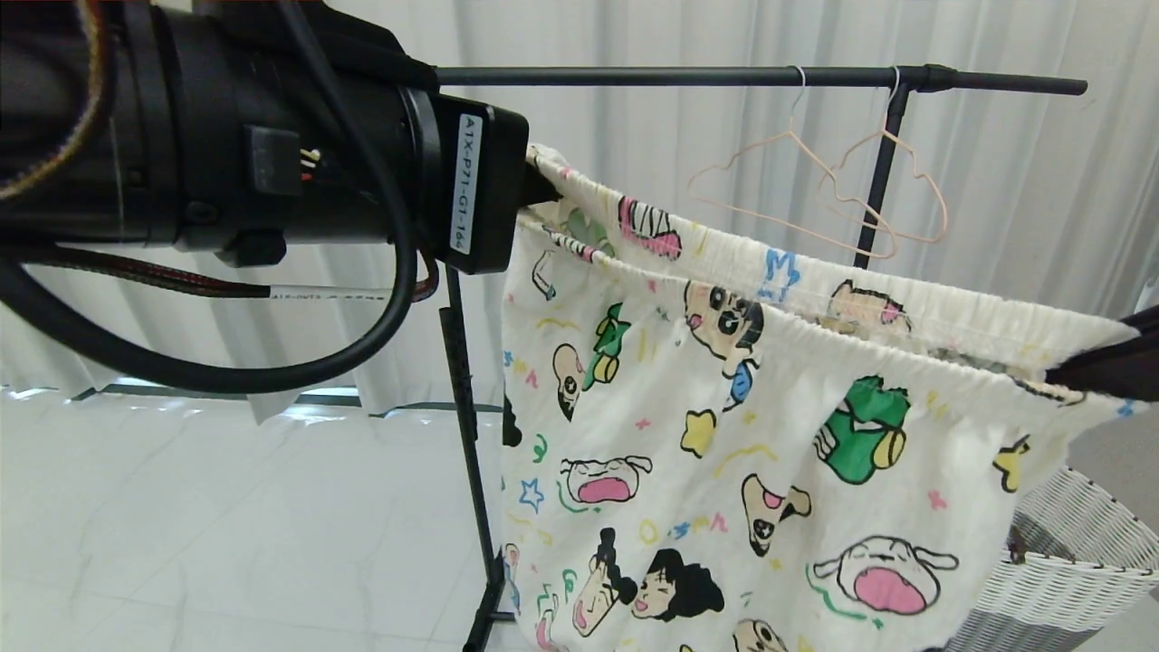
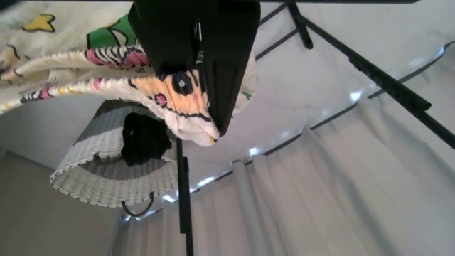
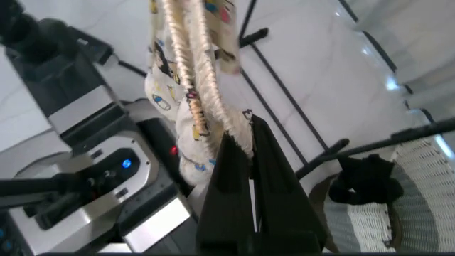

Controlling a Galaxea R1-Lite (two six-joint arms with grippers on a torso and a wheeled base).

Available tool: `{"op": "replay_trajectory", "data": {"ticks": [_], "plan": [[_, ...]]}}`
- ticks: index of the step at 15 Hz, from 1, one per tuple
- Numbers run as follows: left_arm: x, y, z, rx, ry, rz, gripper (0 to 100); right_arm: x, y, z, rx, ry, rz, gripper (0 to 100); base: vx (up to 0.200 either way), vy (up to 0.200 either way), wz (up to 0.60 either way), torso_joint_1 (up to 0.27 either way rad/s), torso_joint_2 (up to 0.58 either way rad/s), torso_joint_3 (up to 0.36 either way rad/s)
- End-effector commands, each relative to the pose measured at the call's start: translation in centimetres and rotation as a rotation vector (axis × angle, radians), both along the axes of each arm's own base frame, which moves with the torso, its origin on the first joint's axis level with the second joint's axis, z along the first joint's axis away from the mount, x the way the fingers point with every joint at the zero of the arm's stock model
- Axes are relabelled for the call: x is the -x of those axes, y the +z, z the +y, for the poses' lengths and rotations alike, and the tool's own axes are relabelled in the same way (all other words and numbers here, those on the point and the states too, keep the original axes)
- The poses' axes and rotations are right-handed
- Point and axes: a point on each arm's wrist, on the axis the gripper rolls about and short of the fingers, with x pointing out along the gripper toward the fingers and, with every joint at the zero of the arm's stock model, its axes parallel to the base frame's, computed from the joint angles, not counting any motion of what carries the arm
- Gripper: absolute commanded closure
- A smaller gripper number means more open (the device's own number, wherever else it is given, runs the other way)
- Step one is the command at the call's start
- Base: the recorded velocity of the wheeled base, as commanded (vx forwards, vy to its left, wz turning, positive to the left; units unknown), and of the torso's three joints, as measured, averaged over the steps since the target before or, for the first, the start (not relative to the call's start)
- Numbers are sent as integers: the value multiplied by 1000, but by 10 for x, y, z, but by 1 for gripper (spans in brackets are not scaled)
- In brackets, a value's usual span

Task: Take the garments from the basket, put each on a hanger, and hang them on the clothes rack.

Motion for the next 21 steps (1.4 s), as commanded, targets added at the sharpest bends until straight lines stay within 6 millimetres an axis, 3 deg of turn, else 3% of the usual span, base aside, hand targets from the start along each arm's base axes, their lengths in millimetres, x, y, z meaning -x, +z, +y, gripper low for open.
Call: {"op": "replay_trajectory", "data": {"ticks": [1, 4, 7, 8, 11, 14, 17, 19, 20, 21], "plan": [[1, 1, 1, 2, -1, -2, 100, 3, -1, 5, 7, 34, 4, 100, 0, 0, 0, 0, 0, 0], [15, 5, 16, 6, 0, 0, 100, -5, -1, 5, 5, -25, -9, 100, 0, 0, 0, 0, 0, 0], [53, -4, 40, -58, -64, 88, 100, -26, 5, 11, -59, -130, -74, 100, 0, 0, 0, 0, 0, 0], [73, -10, 48, -48, -125, 140, 100, -37, 9, 23, -117, -145, -115, 100, 0, 0, 0, 0, 0, 0], [96, -13, 41, -26, -256, 178, 100, -47, 11, 38, -153, -143, -139, 100, 0, 0, 0, 0, 0, 0], [110, -15, 34, -38, -349, 182, 100, -48, 18, 39, -180, -143, -156, 100, 0, 0, 0, 0, 0, 0], [107, -18, 32, -59, -304, 172, 100, -47, 21, 35, -181, -153, -159, 100, 0, 0, 0, 0, 0, 0], [83, -22, 28, -85, -151, 174, 100, -45, 18, 32, -162, -156, -145, 100, 0, 0, 0, 0, 0, 0], [59, -19, 20, -77, -37, 163, 100, -40, 16, 22, -131, -163, -127, 100, 0, 0, 0, 0, 0, 0], [49, -14, 15, -57, -11, 150, 100, -35, 13, 17, -100, -163, -107, 100, 0, 0, 0, 0, 0, 0]]}}
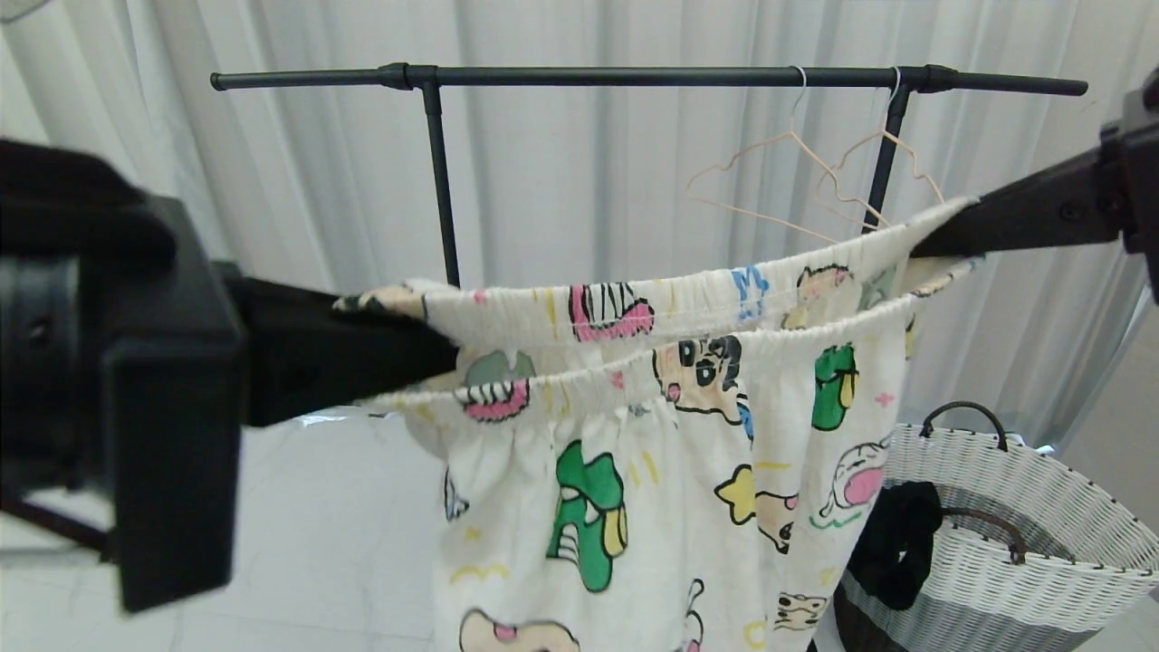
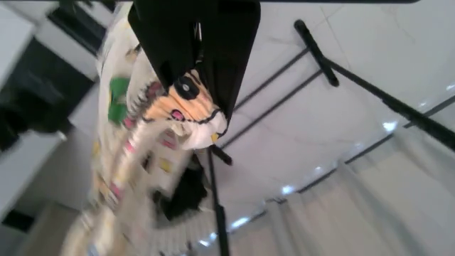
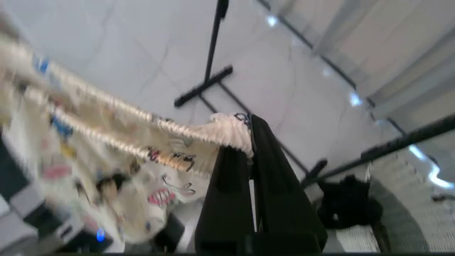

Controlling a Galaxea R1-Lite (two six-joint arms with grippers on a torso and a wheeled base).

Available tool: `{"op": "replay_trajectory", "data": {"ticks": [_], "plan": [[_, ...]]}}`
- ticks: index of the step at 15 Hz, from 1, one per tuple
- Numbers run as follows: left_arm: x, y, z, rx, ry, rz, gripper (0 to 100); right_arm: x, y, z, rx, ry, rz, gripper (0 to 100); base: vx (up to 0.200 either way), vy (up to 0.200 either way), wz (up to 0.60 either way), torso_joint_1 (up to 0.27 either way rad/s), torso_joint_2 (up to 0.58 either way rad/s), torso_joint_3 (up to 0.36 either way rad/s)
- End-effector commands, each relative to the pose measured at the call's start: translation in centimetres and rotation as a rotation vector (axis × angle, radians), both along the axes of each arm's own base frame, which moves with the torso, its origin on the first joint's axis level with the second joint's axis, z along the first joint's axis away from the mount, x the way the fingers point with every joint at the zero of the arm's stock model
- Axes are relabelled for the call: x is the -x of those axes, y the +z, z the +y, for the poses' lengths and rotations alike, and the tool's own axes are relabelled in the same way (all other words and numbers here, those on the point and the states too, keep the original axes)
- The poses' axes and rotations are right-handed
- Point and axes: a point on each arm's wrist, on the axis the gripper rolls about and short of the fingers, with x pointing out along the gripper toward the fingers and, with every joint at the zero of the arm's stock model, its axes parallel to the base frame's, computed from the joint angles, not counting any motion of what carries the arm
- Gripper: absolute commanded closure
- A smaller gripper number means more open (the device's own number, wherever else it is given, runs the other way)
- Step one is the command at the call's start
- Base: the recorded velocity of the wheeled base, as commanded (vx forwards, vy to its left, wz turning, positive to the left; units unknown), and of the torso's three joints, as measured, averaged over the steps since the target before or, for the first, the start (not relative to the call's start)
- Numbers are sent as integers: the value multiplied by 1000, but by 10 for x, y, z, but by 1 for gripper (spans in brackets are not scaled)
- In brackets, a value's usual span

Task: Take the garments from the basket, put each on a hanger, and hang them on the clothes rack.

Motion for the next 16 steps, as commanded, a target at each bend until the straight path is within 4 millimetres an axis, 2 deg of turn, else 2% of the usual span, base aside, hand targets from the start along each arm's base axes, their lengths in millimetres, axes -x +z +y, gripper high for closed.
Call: {"op": "replay_trajectory", "data": {"ticks": [1, 4, 5, 10, 12, 14, 16], "plan": [[-33, 4, -19, -2, 97, -6, 100, 9, -2, -13, 19, -1, 14, 100, 0, 0, 0, 0, 0, 0], [-41, 4, -18, 0, 131, -2, 100, 16, -9, -21, 44, 2, 34, 100, 0, 0, 0, 0, 0, 0], [-41, 4, -17, 2, 131, -3, 100, 17, -10, -23, 47, 1, 38, 0, 0, 0, 0, 0, 0, 0], [-45, -5, -19, -39, 167, 7, 100, 29, -11, -33, 13, 3, 56, 0, 0, 0, 0, 0, 0, 0], [-44, -14, -15, -76, 200, 10, 100, 27, -11, -42, -8, -84, 70, 0, 0, 0, 0, 0, 0, 0], [-31, -33, 15, -123, 259, 33, 100, 18, -22, -71, 54, -354, 73, 0, 0, 0, 0, 0, 0, 0], [-22, -59, 57, -164, 401, 76, 100, 18, -36, -103, 97, -570, 125, 0, 0, 0, 0, 0, 0, 0]]}}
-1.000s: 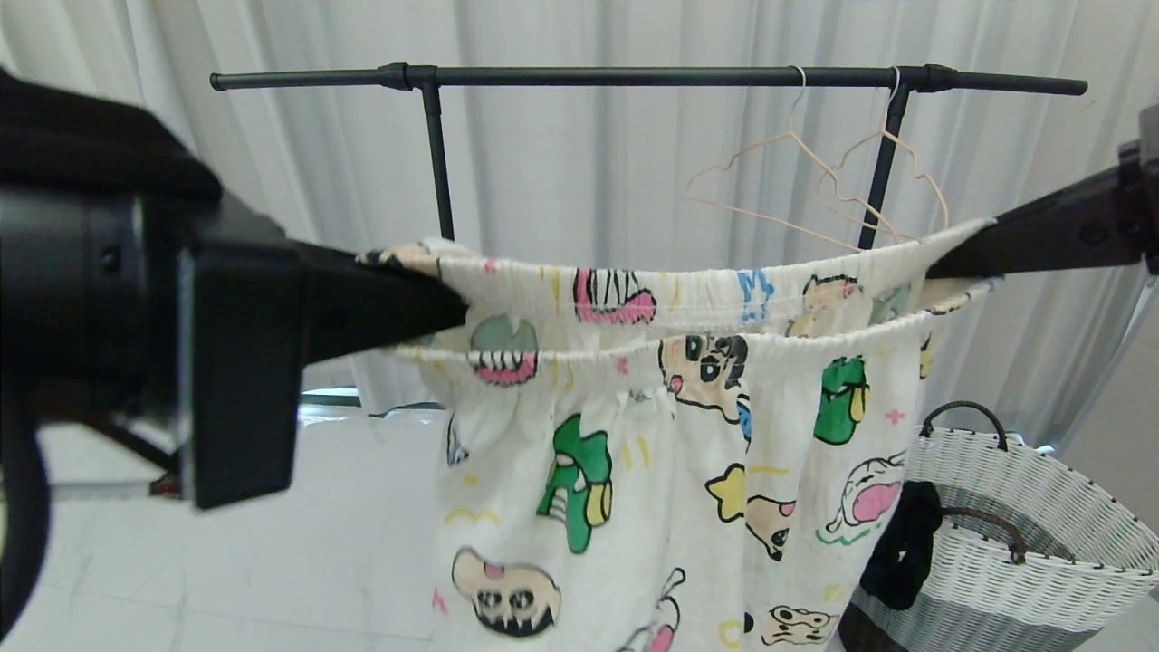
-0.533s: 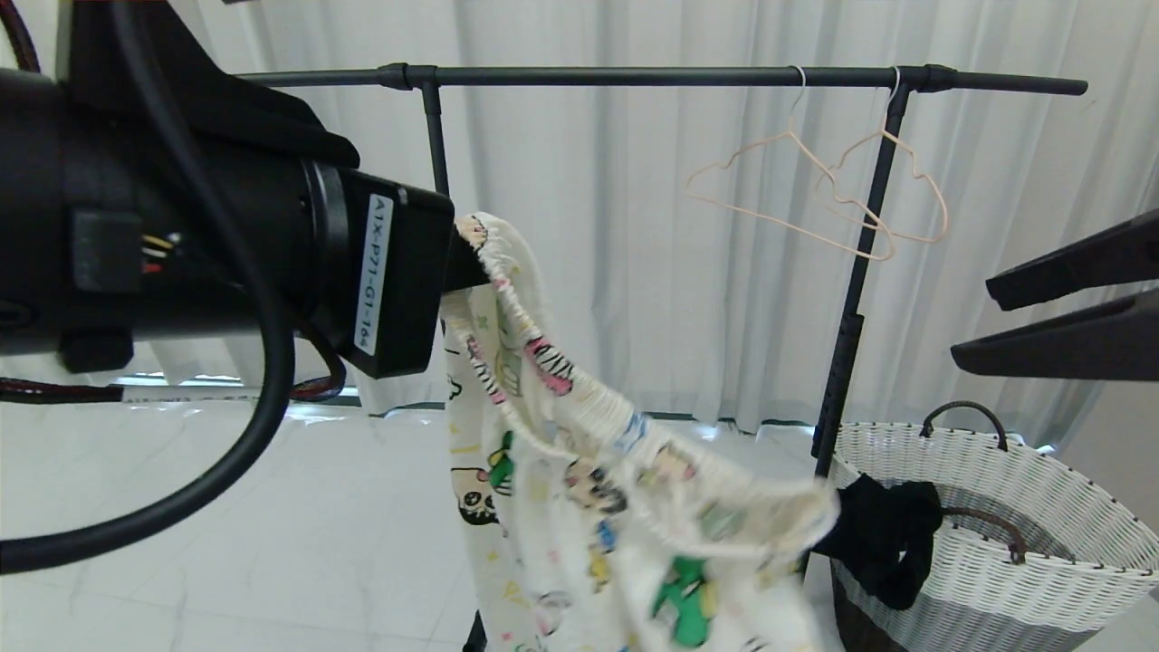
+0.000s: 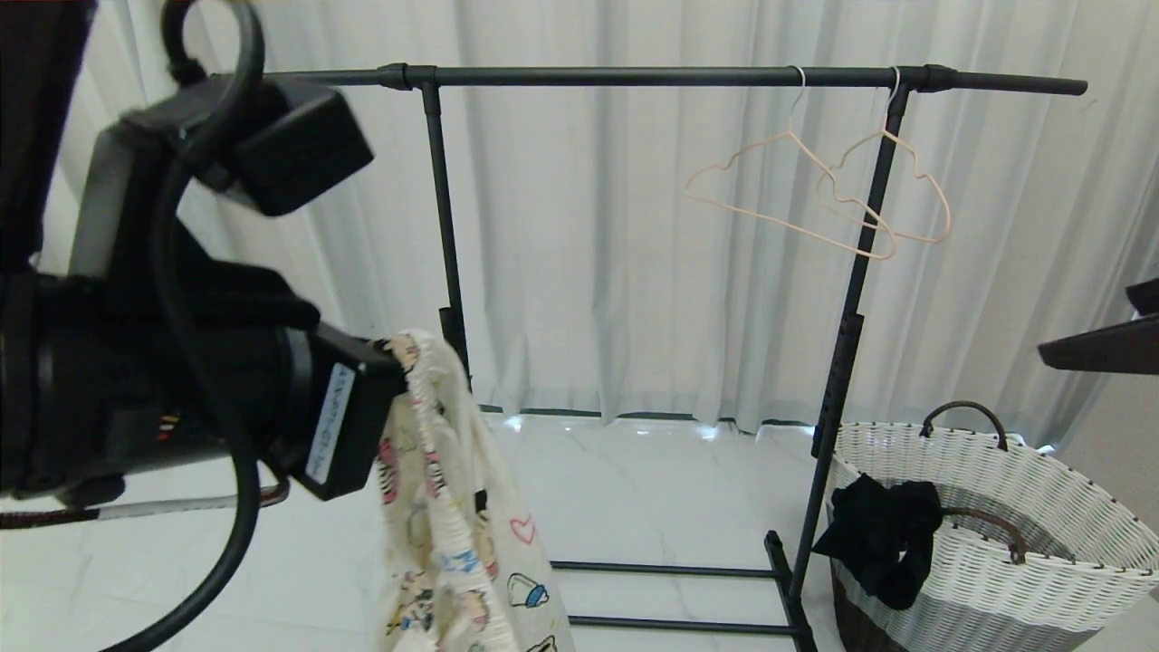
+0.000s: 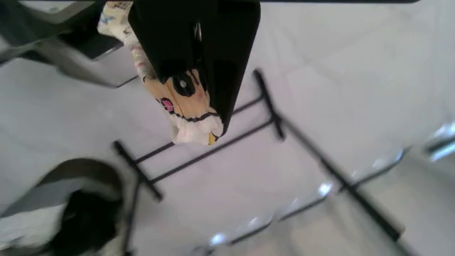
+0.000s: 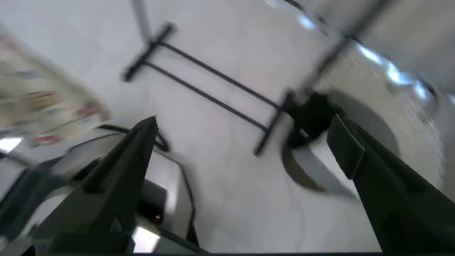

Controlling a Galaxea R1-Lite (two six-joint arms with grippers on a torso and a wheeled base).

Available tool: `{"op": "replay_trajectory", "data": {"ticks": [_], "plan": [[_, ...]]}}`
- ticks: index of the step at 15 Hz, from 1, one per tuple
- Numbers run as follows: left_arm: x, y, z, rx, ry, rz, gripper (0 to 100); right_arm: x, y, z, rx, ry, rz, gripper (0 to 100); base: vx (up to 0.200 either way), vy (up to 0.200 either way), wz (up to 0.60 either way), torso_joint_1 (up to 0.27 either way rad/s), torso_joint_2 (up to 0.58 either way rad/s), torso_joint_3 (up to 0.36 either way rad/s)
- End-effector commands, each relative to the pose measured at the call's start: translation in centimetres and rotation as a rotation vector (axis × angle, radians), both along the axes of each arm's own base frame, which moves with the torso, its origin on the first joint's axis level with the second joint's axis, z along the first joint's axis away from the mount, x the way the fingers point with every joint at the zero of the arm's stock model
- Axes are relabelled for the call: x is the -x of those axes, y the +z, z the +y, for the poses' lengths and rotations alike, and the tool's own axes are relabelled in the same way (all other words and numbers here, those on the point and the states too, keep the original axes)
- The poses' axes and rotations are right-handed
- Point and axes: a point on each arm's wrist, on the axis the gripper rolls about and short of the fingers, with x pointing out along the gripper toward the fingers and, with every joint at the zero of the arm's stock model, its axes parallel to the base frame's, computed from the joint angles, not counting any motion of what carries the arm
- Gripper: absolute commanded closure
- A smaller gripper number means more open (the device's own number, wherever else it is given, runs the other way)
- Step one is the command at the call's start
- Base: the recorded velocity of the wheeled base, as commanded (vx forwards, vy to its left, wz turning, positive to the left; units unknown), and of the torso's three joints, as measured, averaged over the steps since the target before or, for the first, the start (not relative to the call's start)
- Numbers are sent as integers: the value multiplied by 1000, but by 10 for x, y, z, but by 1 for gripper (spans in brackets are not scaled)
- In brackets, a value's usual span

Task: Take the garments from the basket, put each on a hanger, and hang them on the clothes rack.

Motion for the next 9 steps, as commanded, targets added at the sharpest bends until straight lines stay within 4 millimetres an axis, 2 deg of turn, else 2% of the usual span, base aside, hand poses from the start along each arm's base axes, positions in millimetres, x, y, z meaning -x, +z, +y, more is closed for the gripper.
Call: {"op": "replay_trajectory", "data": {"ticks": [1, 3, 4, 6, 9], "plan": [[21, -25, 61, -15, 203, 14, 100, 9, -20, -44, 47, -280, 54, 0, 0, 0, 0, 0, 0, 0], [32, -41, 95, -19, 386, 30, 100, 13, -37, -60, 112, -370, 90, 0, 0, 0, 0, 0, 0, 0], [36, -45, 105, -11, 451, 32, 100, 15, -45, -63, 143, -377, 86, 0, 0, 0, 0, 0, 0, 0], [35, -51, 114, -2, 523, 56, 100, 17, -58, -65, 140, -388, 27, 0, 0, 0, 0, 0, 0, 0], [35, -57, 118, -10, 563, 77, 100, 19, -73, -67, 181, -402, -8, 0, 0, 0, 0, 0, 0, 0]]}}
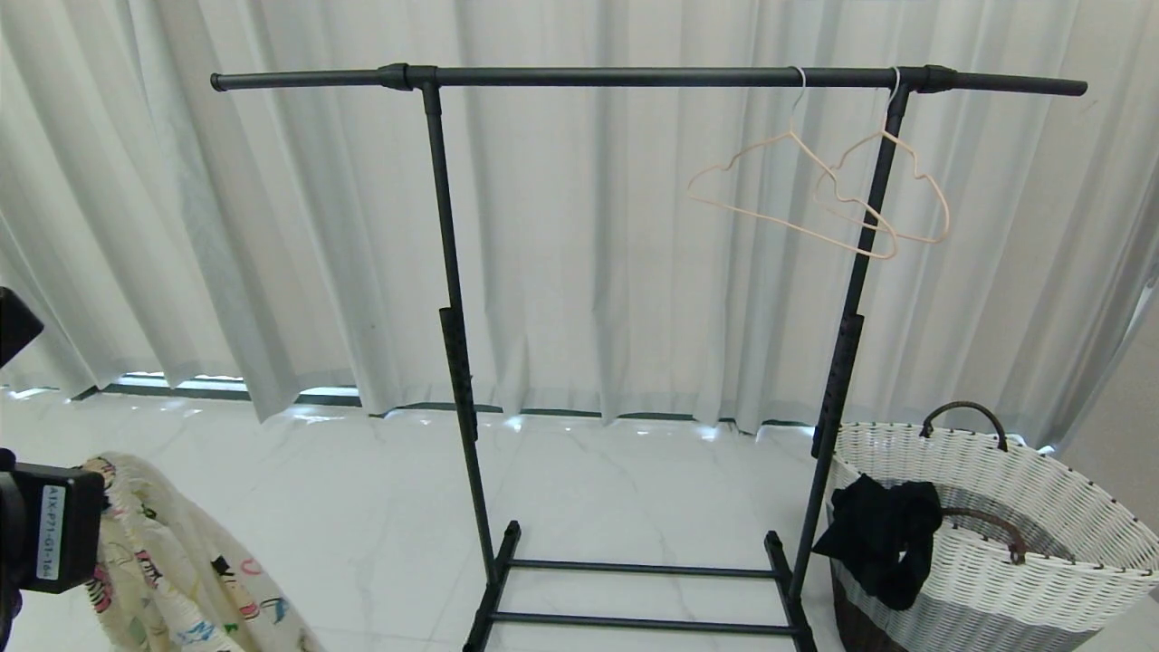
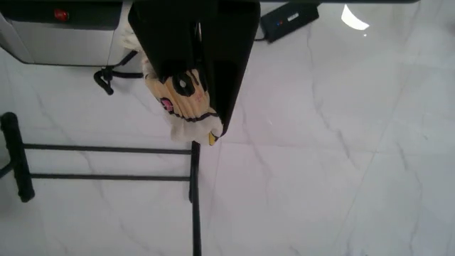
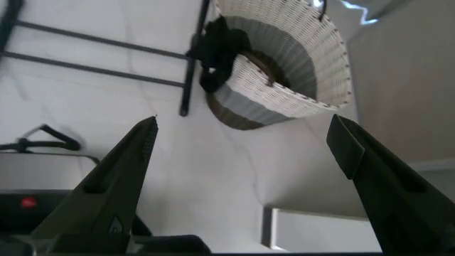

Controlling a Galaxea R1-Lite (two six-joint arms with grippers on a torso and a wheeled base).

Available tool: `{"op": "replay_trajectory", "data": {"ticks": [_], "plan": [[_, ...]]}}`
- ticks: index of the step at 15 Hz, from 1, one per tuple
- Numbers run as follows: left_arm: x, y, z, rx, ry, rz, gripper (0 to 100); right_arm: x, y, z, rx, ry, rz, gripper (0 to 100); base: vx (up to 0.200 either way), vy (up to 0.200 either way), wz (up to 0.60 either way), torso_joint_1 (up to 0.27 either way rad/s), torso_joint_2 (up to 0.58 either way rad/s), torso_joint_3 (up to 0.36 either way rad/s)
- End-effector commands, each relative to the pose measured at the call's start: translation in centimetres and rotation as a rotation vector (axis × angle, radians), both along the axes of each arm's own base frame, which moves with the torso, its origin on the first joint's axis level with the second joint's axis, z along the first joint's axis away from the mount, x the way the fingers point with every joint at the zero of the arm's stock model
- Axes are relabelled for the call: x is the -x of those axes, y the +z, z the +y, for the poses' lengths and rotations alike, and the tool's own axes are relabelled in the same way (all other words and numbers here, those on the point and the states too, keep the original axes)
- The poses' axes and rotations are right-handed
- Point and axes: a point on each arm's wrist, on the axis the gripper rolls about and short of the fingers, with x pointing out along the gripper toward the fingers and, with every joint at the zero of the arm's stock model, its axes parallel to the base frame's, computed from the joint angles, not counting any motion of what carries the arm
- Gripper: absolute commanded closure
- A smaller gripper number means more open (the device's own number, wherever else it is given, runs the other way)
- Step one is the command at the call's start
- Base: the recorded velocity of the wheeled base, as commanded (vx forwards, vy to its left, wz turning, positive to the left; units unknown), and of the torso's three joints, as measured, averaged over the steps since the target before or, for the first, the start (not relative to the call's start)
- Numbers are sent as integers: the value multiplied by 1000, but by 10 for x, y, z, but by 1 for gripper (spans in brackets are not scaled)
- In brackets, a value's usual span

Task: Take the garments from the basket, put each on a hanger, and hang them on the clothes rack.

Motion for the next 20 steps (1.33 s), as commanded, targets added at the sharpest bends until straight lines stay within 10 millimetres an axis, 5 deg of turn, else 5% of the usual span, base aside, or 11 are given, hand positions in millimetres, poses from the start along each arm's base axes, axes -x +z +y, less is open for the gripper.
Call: {"op": "replay_trajectory", "data": {"ticks": [1, 7, 20], "plan": [[5, 0, 3, 3, 20, -11, 100, 13, -6, -4, 15, 3, -10, 0, 0, 0, 0, 0, 0, 0], [7, -1, 4, -32, 2, -12, 100, 3, -2, -3, 3, -14, -57, 0, 0, 0, 0, 15, -58, -63], [18, -11, 6, -69, -20, 0, 100, -20, 4, -1, -22, -39, -140, 0, 0, 0, 0, 182, -462, -278]]}}
